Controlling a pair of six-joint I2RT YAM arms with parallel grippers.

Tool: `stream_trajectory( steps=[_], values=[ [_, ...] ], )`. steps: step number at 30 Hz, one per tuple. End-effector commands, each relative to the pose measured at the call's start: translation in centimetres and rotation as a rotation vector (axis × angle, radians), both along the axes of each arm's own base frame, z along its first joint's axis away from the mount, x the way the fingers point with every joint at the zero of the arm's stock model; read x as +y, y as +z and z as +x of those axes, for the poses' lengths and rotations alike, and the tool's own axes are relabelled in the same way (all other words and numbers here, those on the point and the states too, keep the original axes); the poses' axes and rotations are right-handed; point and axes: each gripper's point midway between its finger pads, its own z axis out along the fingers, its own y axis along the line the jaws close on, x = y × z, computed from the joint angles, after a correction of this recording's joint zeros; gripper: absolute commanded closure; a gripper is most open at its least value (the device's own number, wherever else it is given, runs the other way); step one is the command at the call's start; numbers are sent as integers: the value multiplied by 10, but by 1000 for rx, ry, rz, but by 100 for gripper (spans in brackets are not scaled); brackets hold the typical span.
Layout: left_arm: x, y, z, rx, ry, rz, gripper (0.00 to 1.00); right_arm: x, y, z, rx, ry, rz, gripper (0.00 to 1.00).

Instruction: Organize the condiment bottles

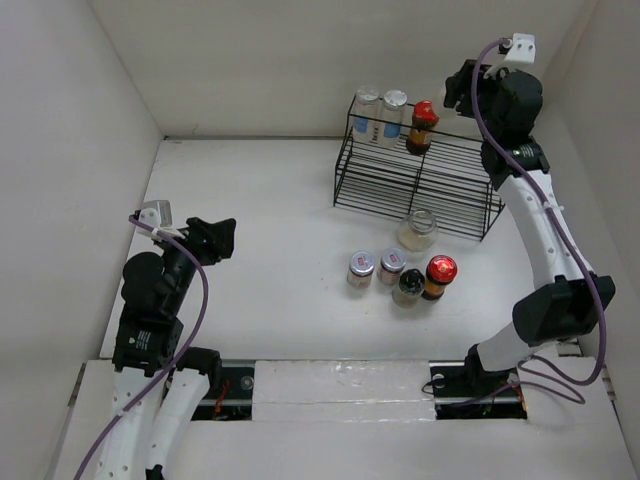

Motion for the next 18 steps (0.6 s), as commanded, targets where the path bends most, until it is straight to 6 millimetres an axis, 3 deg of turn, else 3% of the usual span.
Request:
stream_trajectory(
  steps=[1, 5, 9, 13, 18],
  values=[
    [0, 14, -1, -54, -8, 2, 38, 1, 33, -12, -64, 47, 0, 54],
    [0, 14, -1, -54, -8, 2, 38, -31, 48, -13, -106, -50, 0, 54],
    [-1, 12, 1, -45, -8, 3, 38, -50, 36, 4, -67, -72, -9, 55],
    [-1, 12, 1, -45, -8, 3, 38, -56, 33, 20, -53, -72, -13, 55],
    [-1, 12, 1, -45, -8, 3, 38, -56, 1, 48, 13, -69, -16, 55]
  ],
)
